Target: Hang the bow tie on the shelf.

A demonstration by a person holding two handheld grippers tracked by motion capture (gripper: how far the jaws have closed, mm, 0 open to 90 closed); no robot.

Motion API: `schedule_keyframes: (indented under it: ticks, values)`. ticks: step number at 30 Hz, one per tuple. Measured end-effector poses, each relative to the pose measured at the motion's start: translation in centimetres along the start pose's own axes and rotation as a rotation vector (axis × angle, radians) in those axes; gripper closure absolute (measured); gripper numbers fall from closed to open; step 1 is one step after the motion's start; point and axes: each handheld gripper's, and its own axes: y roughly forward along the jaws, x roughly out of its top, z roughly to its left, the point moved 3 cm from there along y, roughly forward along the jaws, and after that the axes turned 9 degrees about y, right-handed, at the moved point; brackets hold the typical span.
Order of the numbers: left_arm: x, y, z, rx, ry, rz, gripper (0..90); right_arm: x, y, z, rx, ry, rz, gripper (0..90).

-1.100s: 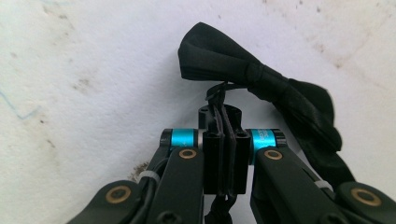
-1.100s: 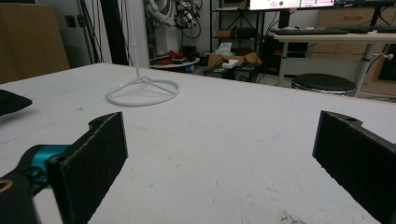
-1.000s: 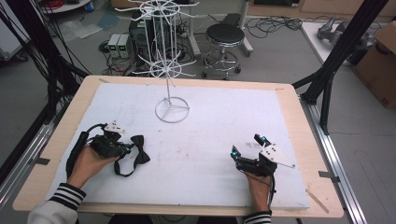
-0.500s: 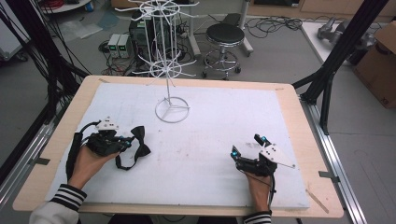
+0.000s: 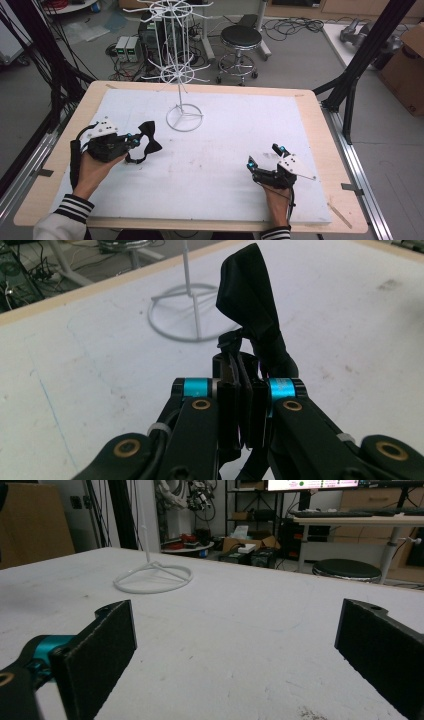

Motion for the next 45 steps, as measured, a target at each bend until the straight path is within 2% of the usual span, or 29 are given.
schedule_keyframes:
  ticks: [2, 8, 20, 27, 32, 37, 42, 45]
  values:
    - [0.3, 0.0, 0.0, -0.004, -0.006, -0.003, 87.2, 0.0, 0.0, 0.0, -0.001, 0.003, 0.000, 2.1]
    - [2.0, -0.5, 0.4, -0.009, -0.024, -0.076, 87.2, 0.0, 0.0, 0.0, -0.001, 0.004, 0.000, 2.1]
    - [4.0, -0.8, 0.8, -0.002, -0.038, -0.163, 87.2, 0.0, 0.0, 0.0, 0.000, 0.006, 0.002, 2.1]
    - [5.3, -0.8, 1.0, -0.010, -0.043, -0.187, 87.1, 0.0, 0.0, 0.0, -0.001, 0.002, 0.003, 2.1]
    - [6.8, -0.8, 1.2, -0.006, -0.028, -0.202, 87.1, 0.0, 0.0, 0.0, -0.001, 0.003, 0.003, 2.1]
    - [7.9, -0.6, 1.5, -0.008, 0.009, -0.186, 87.1, 0.0, 0.0, 0.0, 0.001, 0.004, 0.003, 2.1]
    - [9.0, -0.7, 2.2, -0.004, -0.004, -0.207, 87.1, 0.0, 0.0, 0.0, 0.000, 0.003, 0.005, 2.1]
    - [9.4, -0.5, 2.4, 0.000, 0.003, -0.210, 87.1, 0.0, 0.1, 0.0, 0.000, 0.003, 0.005, 2.1]
